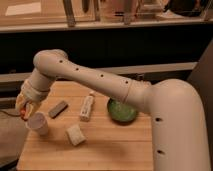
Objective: Place the pepper in the ceramic cup
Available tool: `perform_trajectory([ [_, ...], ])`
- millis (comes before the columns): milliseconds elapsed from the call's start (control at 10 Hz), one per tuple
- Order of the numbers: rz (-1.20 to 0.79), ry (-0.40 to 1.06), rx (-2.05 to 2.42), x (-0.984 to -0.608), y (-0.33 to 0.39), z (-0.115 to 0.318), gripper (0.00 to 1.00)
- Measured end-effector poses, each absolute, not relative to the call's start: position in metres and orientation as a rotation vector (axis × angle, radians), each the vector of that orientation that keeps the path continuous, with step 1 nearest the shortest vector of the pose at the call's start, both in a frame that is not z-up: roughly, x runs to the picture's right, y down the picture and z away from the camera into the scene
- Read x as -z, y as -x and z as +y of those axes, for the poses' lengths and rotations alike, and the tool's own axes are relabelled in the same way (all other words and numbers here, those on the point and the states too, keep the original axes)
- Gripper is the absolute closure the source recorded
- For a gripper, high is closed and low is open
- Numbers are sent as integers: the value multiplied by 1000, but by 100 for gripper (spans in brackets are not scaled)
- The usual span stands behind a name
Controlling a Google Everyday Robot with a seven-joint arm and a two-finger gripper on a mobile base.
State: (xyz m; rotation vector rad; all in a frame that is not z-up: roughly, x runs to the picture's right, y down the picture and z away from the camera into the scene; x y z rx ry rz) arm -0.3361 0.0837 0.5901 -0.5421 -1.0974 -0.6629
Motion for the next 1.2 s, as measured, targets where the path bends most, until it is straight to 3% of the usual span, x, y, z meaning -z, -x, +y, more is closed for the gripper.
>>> perform_trajectory([
  [1200,-975,647,598,-633,328,85,100],
])
